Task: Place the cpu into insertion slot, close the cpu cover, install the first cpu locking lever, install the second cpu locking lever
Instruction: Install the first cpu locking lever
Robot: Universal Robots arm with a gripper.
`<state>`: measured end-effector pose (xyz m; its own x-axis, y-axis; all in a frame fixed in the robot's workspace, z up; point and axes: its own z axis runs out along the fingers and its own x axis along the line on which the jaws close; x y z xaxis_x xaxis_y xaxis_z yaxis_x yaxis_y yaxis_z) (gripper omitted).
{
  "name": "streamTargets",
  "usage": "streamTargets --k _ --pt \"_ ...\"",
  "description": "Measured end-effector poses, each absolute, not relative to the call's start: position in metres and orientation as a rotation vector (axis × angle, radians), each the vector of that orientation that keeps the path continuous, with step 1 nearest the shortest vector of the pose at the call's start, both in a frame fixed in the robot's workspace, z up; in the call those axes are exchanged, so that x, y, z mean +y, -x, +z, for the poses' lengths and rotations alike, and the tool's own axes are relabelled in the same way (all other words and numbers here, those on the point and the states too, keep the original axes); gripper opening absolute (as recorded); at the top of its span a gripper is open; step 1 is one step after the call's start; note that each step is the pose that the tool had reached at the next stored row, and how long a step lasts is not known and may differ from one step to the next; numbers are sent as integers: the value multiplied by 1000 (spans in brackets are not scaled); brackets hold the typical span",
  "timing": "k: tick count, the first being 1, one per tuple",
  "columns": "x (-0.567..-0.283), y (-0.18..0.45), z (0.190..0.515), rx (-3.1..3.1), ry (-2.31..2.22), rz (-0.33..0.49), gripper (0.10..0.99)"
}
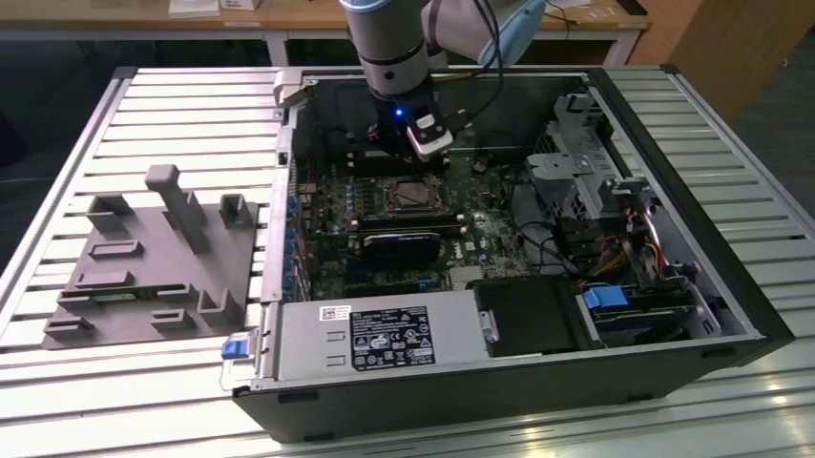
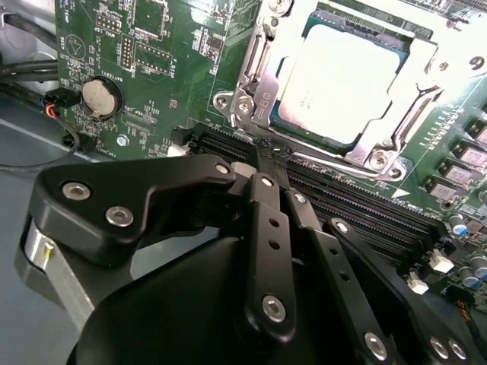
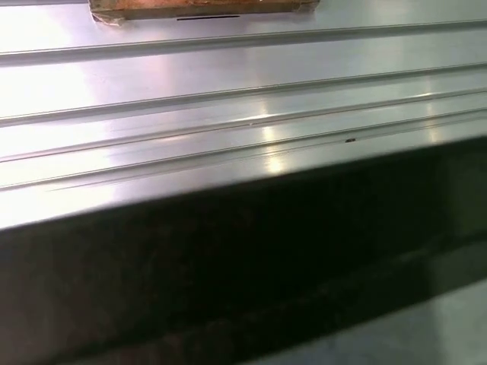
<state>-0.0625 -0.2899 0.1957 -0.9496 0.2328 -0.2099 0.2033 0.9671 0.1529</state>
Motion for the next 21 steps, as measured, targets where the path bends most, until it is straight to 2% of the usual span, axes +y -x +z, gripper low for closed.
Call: streamTargets --k 21 --pt "-298 63 192 2884 -324 194 102"
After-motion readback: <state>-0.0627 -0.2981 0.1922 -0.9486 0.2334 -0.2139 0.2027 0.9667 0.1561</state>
